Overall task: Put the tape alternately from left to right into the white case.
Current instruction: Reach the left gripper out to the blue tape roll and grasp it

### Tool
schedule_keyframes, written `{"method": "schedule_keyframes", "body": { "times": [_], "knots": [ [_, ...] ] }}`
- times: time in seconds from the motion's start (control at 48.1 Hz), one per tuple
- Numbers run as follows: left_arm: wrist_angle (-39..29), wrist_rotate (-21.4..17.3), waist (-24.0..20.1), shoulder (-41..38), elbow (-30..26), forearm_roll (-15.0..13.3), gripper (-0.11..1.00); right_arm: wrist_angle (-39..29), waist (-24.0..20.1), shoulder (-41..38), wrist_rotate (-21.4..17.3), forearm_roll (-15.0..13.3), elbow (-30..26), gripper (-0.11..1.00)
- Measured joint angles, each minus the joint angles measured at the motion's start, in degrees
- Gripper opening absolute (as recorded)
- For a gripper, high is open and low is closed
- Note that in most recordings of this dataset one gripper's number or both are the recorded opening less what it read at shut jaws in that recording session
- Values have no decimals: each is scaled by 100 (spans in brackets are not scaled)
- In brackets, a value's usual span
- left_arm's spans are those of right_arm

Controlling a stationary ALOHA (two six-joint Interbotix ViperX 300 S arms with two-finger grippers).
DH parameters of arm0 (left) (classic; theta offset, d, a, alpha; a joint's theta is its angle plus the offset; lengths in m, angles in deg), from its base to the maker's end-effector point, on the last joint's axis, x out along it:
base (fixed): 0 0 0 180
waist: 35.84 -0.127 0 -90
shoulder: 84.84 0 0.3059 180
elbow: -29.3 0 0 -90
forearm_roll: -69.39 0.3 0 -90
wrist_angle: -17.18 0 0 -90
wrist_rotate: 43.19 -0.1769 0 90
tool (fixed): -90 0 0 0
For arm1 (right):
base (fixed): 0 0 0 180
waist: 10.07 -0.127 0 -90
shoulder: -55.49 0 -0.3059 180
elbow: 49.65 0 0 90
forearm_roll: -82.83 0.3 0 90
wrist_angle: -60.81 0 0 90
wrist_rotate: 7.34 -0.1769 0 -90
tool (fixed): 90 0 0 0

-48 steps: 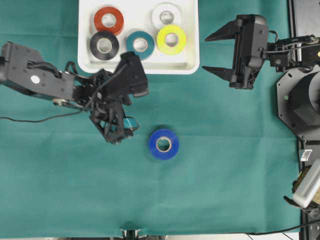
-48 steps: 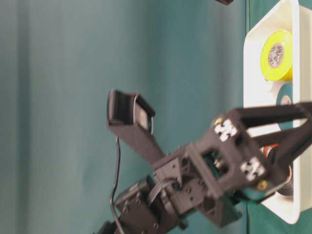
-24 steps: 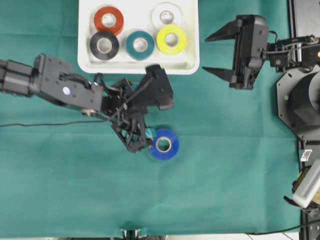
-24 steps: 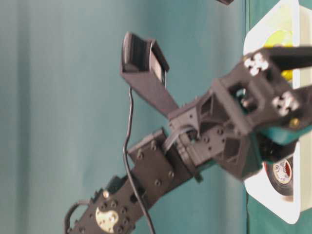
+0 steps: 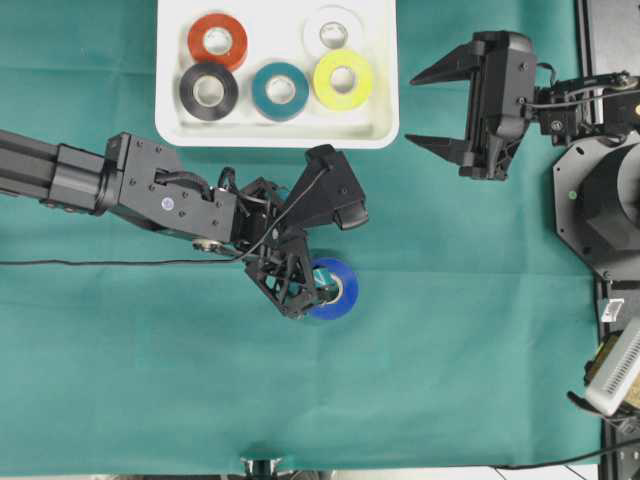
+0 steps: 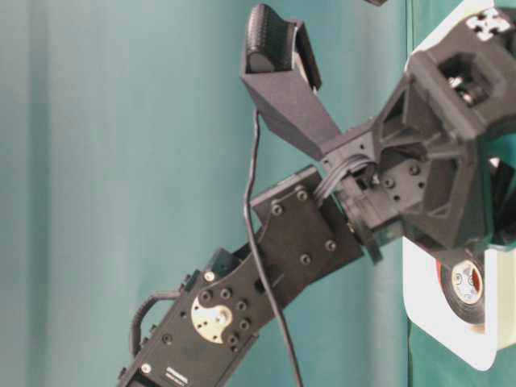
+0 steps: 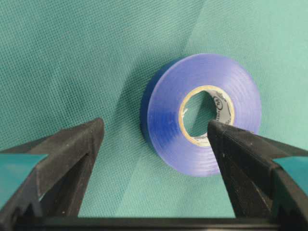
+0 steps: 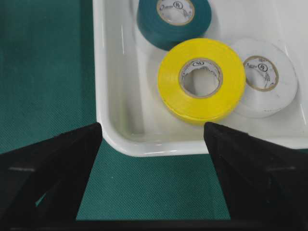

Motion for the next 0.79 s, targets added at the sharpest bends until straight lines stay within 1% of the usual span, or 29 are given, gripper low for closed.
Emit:
{"method": "schedule_keyframes", "body": {
  "times": [0.166,0.333,0.561,0.79],
  "knots": [
    [0,26,9,-70,-26,0,99,0,0,9,0,0,35,79],
    [-18,18,18,-272,-220,0,99,0,0,0,0,0,53,79],
    [-316,18,18,-439,-387,9,99,0,0,9,0,0,62,79],
    [-378,26,9,-501,-475,18,96,0,9,9,0,0,62,79]
  ]
}}
